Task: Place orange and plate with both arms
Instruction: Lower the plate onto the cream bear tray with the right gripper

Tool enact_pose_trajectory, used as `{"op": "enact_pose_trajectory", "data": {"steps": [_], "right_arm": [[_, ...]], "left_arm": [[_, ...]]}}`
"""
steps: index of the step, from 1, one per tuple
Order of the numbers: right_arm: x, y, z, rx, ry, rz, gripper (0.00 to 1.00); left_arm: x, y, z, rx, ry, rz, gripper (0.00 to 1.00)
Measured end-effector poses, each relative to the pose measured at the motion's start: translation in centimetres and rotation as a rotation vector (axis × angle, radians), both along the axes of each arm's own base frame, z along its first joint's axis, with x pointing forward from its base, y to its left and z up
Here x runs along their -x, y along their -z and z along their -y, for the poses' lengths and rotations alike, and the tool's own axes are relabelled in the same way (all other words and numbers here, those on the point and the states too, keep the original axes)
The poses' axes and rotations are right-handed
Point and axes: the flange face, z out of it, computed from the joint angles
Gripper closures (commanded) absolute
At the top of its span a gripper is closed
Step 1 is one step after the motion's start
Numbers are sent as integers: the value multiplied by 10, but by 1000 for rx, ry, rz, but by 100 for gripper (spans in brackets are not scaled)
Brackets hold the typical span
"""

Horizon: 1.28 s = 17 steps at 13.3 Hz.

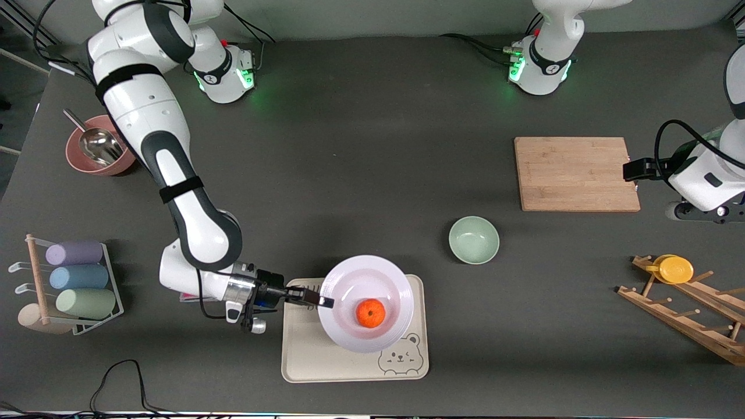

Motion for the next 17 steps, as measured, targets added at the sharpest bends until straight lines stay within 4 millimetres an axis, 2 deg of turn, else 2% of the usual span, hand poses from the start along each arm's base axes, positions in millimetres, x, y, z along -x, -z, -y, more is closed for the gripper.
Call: {"op": "enact_pose_trajectory", "data": {"steps": [7,11,12,14,15,17], "right_arm": [[-13,60,14,94,-4,18,100],[-19,67,18,113,-5,35,100],[-20,67,18,117,-6,39,96],[-20,67,17,130,-17,47,76],[-20,67,17,141,-26,53,75],[-20,66,17,172,-51,69,61]], "left_arm": [[-1,4,0,0,0,-7,0],[-2,4,0,1,0,-8,0],[-2,4,0,1,0,-8,0],[-2,4,0,1,0,-8,0],[-2,4,0,1,0,-8,0],[-2,5,0,1,0,-8,0]]}}
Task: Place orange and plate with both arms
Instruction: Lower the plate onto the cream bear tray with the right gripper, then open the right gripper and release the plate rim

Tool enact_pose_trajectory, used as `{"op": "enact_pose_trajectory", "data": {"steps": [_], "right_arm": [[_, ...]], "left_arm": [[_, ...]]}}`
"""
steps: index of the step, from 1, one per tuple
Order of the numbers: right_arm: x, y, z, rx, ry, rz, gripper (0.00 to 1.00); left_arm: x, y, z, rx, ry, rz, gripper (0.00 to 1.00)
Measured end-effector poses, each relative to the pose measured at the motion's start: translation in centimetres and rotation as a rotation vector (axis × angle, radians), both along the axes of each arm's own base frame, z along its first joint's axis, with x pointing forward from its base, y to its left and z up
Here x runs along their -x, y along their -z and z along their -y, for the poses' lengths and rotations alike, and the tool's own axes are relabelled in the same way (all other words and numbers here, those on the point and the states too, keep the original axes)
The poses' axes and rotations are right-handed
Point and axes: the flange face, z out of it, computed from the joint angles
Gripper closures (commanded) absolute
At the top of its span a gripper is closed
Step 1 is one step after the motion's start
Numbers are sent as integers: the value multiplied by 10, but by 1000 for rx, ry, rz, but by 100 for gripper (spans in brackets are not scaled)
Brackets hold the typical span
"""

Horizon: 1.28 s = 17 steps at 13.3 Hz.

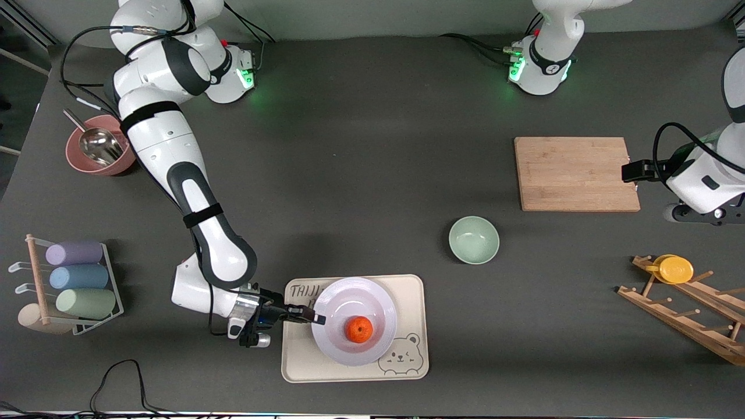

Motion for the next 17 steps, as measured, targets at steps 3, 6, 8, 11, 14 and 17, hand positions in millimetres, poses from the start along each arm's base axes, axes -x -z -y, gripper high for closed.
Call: {"op": "enact_pose_trajectory", "data": {"steps": [3,6,8,11,14,17], "right_arm": [[0,0,0,39,-30,16,36],[-2,-2,1,128,-92,60,0],[-5,-7,2,212,-153,106,0],[-11,-18,8,284,-192,155,0],[-17,-43,12,340,-222,183,0],[-15,-91,7,437,-267,137,0]], "left_arm": [[0,0,0,0,0,0,0],[0,0,0,0,0,0,0],[0,0,0,0,0,0,0],[0,0,0,0,0,-1,0],[0,1,0,0,0,-2,0],[-1,3,0,0,1,1,0]]}}
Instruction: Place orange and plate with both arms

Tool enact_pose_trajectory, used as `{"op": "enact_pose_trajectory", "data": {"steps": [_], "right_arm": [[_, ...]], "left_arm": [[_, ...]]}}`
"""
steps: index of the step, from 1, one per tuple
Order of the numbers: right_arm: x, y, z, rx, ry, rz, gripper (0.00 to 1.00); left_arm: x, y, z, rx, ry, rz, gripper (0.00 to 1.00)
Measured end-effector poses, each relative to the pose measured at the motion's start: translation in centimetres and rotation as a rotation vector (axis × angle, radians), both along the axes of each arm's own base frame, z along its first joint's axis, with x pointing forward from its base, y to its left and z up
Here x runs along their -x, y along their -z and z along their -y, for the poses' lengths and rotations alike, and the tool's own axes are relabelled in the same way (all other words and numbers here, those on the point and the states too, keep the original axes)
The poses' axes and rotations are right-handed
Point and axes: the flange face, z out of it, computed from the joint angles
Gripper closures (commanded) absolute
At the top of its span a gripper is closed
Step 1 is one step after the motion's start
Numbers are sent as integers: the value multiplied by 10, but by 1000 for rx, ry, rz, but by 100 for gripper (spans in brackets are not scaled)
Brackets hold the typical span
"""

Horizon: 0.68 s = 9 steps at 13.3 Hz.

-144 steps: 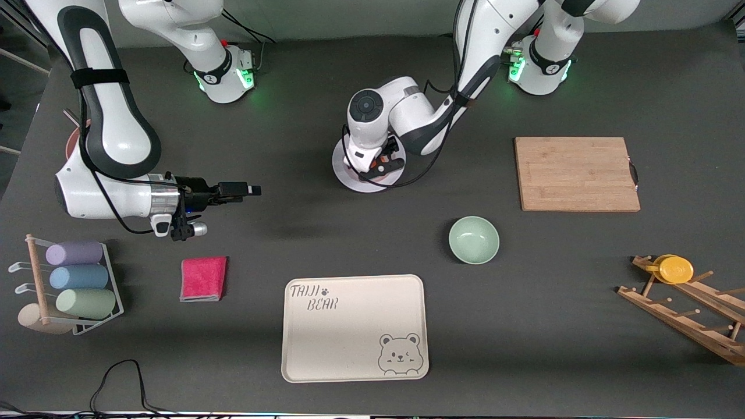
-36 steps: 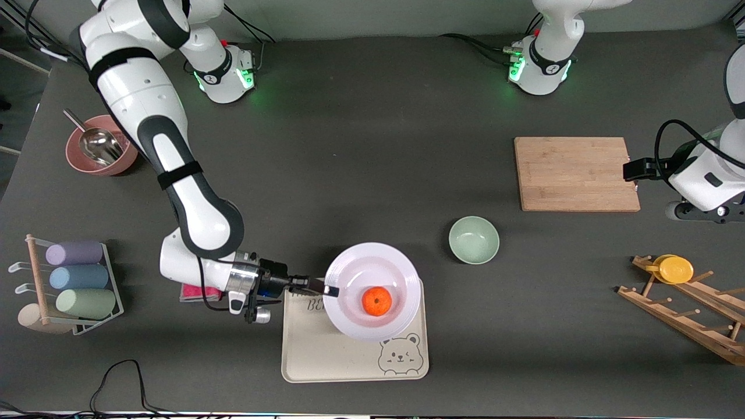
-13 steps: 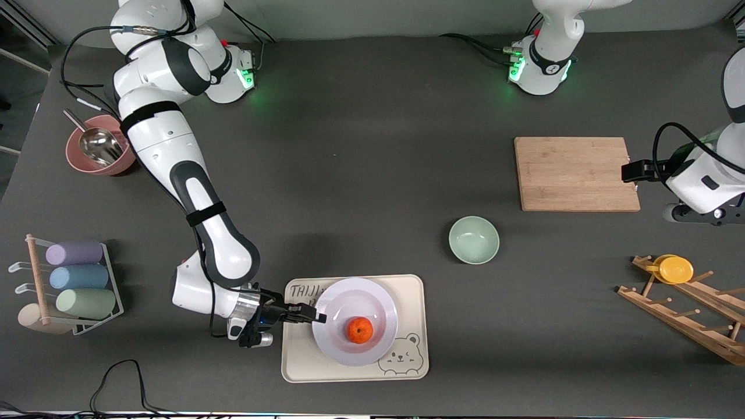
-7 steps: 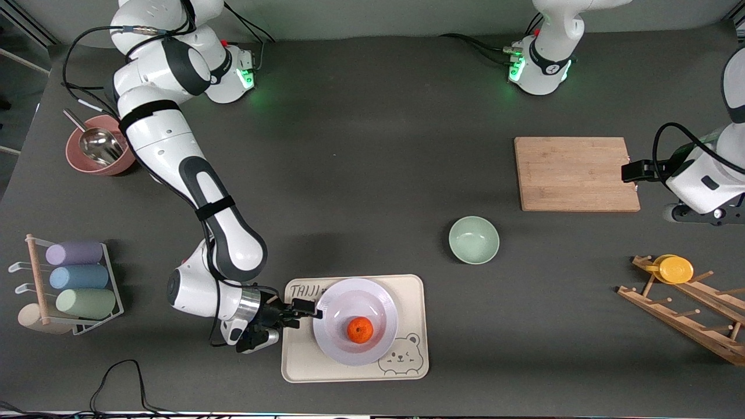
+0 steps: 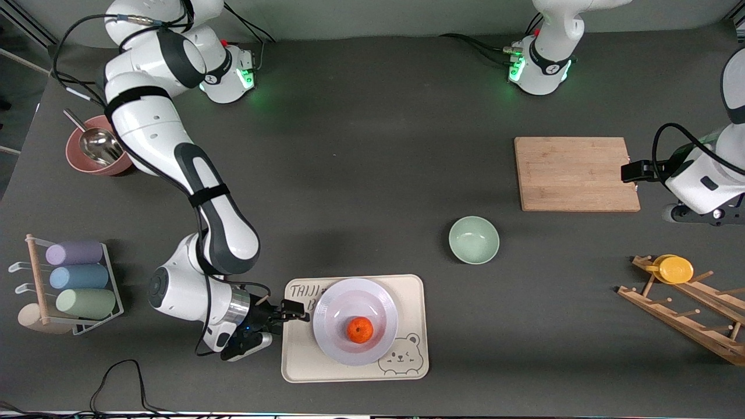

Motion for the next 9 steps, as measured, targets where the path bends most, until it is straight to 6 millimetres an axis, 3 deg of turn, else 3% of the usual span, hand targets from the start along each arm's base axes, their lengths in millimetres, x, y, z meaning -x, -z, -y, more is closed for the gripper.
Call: {"op": "enact_pose_trajectory", "data": {"steps": [5,9], "right_arm": [[19,-89,26,87,-59,-112,0],[47,-140,55,166,-75,-182,0]], "left_arm": [[3,1,1,-1,2,26,0],[37,-24,0,-6,-1,93,0]]}}
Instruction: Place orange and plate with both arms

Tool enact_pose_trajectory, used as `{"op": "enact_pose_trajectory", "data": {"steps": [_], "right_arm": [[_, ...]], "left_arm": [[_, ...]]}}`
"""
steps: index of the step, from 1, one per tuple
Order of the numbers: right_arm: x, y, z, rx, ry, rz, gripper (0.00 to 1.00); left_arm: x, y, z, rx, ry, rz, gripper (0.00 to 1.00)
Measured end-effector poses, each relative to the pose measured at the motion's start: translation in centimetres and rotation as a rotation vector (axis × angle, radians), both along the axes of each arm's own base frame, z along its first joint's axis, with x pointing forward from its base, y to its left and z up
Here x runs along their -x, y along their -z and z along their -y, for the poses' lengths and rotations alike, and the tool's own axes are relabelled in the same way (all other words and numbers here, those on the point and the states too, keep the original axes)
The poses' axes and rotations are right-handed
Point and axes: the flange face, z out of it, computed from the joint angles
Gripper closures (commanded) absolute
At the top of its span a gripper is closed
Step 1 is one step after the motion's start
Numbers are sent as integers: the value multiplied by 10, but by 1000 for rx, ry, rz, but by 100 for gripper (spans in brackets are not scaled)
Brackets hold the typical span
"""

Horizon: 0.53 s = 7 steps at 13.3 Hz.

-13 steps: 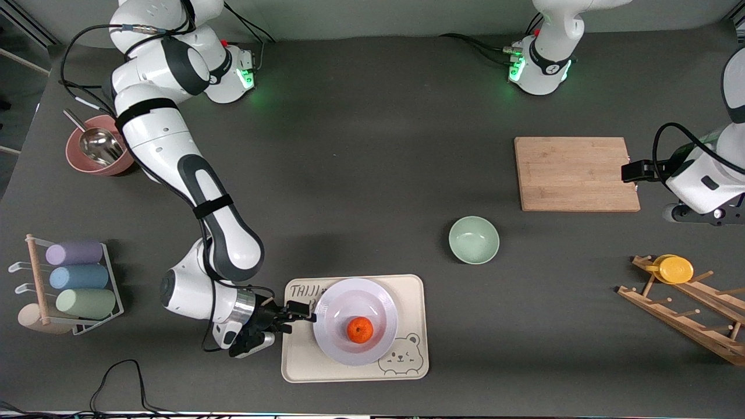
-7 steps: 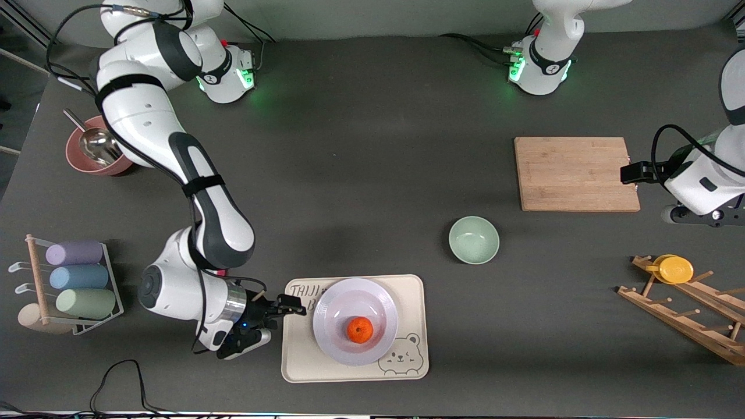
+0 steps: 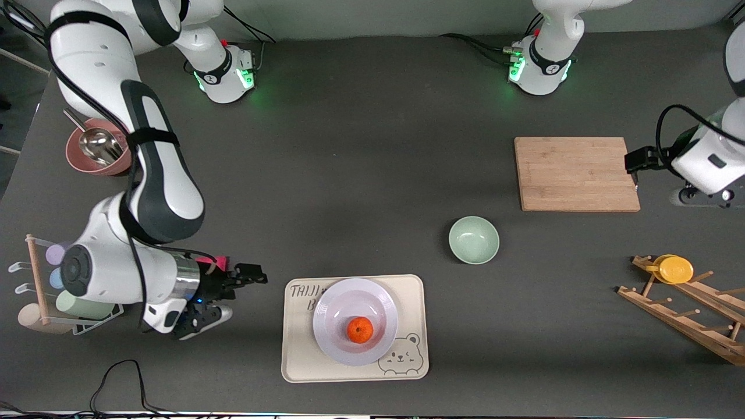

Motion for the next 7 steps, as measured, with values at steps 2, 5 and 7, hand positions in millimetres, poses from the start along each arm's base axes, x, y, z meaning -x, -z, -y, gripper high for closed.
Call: {"op": "enact_pose_trajectory", "data": {"steps": [2,5,7], "right_arm": [[23,-25,16,57,10,-9,0],[64,-70,50,121,31,-10,0],[89,-103,79,139,65,-30,0]], "left_arm": [[25,6,1,13,-4,42,0],[38,13,-8,20,-24,48,0],[38,12,-15,20,-38,50,0]]}}
